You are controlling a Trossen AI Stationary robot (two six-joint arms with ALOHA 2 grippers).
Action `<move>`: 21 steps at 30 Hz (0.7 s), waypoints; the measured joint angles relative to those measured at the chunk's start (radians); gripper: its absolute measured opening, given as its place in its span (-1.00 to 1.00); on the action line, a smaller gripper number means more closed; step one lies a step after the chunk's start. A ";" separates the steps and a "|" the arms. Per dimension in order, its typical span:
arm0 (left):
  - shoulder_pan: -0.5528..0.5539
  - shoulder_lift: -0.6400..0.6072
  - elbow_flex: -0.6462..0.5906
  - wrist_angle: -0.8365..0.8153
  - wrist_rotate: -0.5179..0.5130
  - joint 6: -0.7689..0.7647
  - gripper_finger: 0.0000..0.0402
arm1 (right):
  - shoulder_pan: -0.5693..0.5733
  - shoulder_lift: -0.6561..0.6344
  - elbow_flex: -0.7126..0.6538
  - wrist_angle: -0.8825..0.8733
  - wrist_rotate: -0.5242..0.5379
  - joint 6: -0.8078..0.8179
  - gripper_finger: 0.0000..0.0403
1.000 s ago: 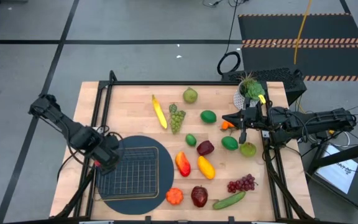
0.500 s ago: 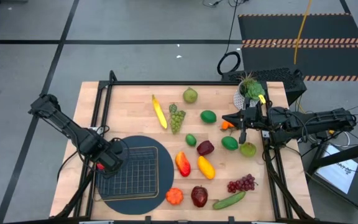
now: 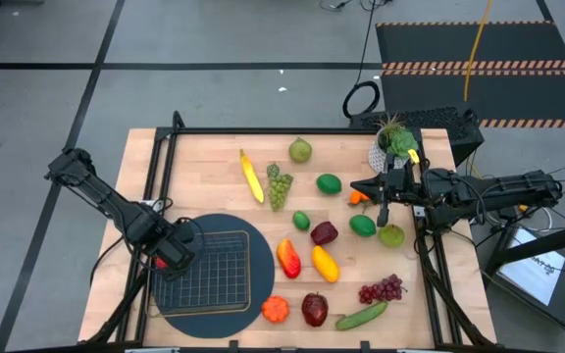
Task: Build produce basket
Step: Put the red apple into the gold wire basket, then put the top dark red apple into the gold wire basket
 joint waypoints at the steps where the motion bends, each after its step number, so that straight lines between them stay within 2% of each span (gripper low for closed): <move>1: 0.000 0.000 0.000 0.000 0.000 0.008 0.97 | 0.000 0.000 0.000 0.000 0.000 0.000 -1.00; 7: 0.016 0.000 0.000 0.000 0.019 0.046 0.95 | 0.000 0.000 0.000 0.000 0.001 0.000 -0.98; 14: 0.077 0.000 0.077 -0.002 0.022 0.153 0.94 | 0.000 0.011 0.000 0.000 0.003 0.025 -0.81; 17: 0.095 0.000 0.151 -0.002 -0.047 0.213 0.94 | 0.000 0.027 0.000 0.001 0.003 0.027 -0.71; 21: 0.101 0.000 0.262 0.001 -0.222 0.336 0.94 | 0.000 0.057 0.000 0.000 0.003 0.042 -0.58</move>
